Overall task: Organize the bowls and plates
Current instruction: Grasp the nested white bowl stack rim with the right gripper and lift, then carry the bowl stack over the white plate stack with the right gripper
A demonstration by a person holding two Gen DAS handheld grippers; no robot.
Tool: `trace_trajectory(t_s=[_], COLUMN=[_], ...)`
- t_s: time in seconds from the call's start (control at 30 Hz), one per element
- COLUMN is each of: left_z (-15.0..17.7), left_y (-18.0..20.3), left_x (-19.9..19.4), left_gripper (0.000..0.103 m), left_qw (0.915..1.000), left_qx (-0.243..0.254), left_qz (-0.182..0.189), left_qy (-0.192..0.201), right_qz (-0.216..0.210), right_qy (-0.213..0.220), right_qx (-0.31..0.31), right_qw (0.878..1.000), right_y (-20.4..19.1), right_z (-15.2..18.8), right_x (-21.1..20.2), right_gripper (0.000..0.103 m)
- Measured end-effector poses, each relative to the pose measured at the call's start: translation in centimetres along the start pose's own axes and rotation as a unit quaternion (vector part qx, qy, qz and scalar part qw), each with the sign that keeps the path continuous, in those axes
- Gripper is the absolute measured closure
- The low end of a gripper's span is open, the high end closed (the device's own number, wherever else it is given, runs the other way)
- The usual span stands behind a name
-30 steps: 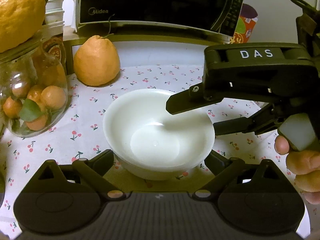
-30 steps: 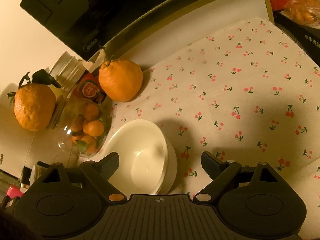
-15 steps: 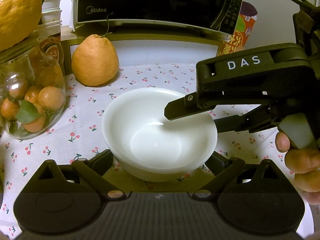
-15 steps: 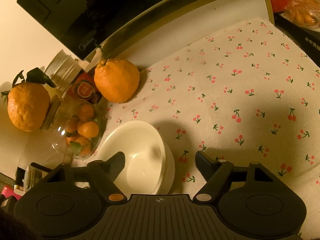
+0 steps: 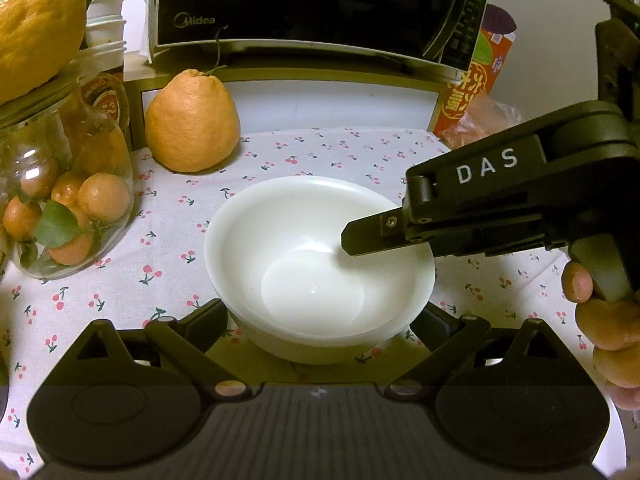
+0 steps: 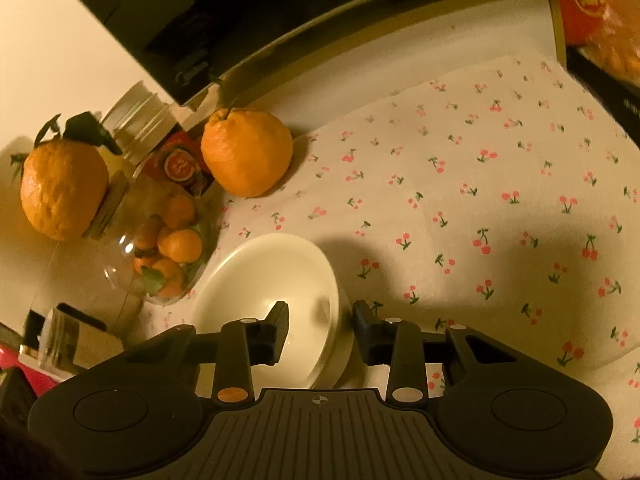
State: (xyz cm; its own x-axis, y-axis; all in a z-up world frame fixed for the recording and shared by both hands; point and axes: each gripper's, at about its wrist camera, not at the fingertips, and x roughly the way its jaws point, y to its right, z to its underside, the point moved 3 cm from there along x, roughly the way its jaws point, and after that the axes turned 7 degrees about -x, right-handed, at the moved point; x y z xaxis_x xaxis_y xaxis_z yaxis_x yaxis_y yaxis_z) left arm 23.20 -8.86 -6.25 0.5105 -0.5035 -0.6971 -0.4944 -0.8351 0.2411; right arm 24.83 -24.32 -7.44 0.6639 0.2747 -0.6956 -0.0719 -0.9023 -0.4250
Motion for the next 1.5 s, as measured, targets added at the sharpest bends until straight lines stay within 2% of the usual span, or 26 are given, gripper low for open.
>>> trace_trajectory(t_s=[0.33, 0.73, 1.5], left_z=[-0.6, -0.6, 1.3], left_y=[0.0, 0.9, 3.2], left_x=[-1.4, -4.5, -9.8], left_gripper=[0.007, 0.008, 0.008], left_qw=[0.9998, 0.9990, 0.9971], left_qx=[-0.004, 0.018, 0.050], left_qz=[0.008, 0.019, 0.039], left_qy=[0.018, 0.037, 0.042], right_qz=[-0.003, -0.023, -0.032], right_qy=[0.016, 0.055, 0.073], right_qx=[-0.032, -0.073, -0.125], right_qw=[0.999, 0.996, 0.989], right_y=[-0.7, -2.5, -5.1], right_z=[0.0, 0.3, 3.8], right_x=[-1.3, -5.6, -12.5], right_gripper=[0.072, 0.072, 0.072])
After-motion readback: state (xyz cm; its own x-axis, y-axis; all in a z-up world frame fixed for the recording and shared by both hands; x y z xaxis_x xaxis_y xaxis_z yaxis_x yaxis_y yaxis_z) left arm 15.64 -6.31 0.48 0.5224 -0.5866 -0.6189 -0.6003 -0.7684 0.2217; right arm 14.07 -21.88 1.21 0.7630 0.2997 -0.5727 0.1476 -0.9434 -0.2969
